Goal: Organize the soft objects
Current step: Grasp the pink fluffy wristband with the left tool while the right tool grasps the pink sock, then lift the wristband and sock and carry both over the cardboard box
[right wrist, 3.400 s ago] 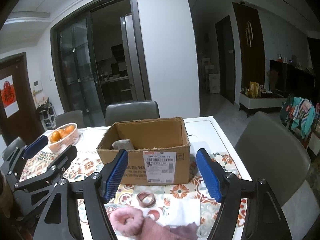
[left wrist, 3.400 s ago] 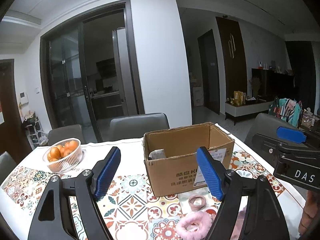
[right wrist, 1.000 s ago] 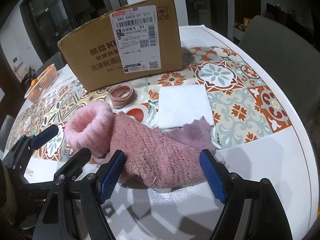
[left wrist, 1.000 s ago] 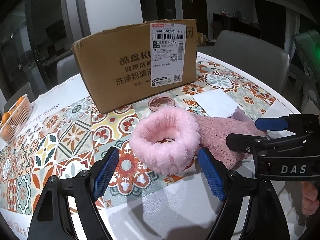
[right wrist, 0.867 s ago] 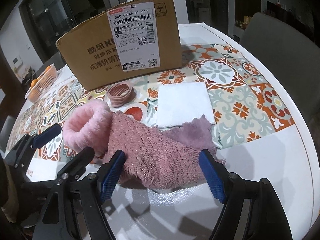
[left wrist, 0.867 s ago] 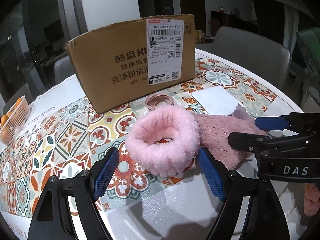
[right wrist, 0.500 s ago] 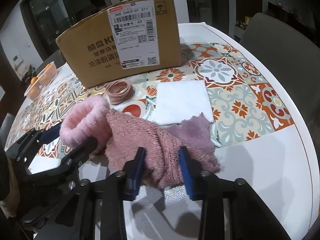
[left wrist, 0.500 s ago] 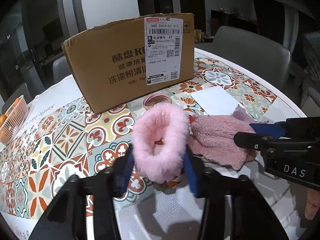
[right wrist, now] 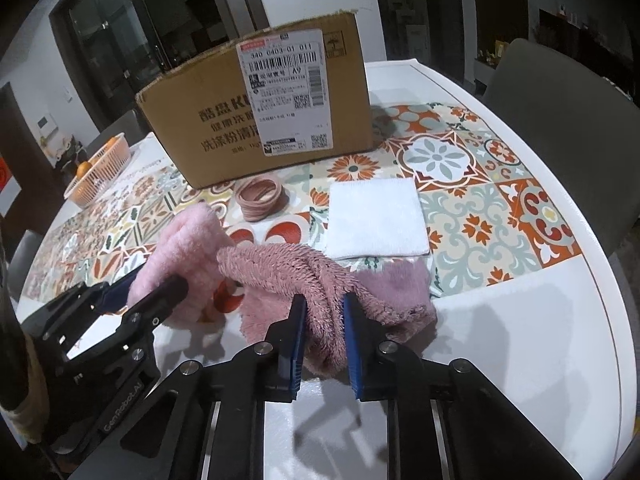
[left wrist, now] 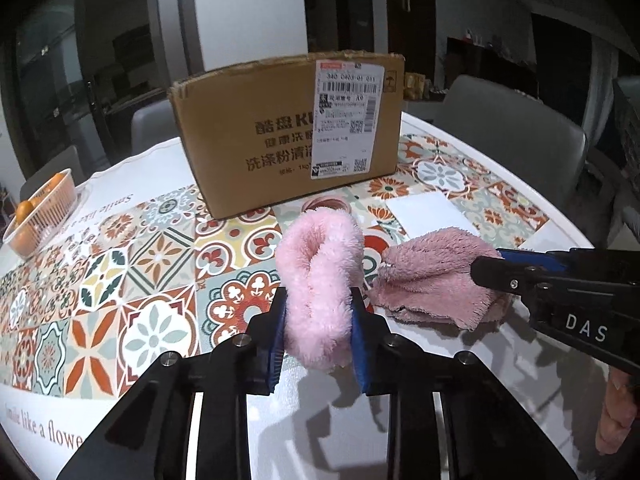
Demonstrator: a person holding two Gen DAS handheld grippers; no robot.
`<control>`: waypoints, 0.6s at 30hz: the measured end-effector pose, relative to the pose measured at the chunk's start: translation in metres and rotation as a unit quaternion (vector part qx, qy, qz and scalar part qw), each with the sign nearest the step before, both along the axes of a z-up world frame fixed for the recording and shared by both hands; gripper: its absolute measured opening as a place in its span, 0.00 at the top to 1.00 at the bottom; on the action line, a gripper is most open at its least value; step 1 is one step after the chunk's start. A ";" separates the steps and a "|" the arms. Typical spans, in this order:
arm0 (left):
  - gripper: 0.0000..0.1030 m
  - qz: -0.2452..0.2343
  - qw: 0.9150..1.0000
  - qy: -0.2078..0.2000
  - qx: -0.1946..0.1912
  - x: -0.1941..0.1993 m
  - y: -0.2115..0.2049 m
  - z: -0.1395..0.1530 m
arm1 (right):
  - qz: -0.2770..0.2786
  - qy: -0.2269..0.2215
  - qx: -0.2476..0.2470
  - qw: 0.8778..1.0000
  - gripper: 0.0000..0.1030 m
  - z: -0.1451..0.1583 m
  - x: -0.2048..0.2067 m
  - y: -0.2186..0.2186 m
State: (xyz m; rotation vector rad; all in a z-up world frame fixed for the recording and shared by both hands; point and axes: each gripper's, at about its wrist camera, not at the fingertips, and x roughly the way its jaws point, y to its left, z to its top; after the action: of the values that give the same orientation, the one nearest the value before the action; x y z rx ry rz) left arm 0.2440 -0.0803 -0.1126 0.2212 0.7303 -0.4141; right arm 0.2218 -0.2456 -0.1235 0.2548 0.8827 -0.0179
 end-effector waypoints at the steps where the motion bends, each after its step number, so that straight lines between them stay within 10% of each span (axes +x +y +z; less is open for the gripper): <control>1: 0.73 0.003 1.000 -0.002 -0.001 -0.002 0.001 0.002 | 0.000 -0.003 0.001 1.000 0.81 0.002 -0.001 0.000; 18: 0.73 0.041 0.997 -0.047 -0.036 -0.027 0.014 0.053 | 0.011 -0.066 0.001 0.998 0.82 0.052 -0.024 0.006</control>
State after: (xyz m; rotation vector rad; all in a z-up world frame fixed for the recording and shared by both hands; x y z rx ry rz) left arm 0.2166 -0.0660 -0.0598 0.1425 0.6282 -0.3487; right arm 0.1980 -0.2393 -0.0715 0.2449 0.7543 0.0195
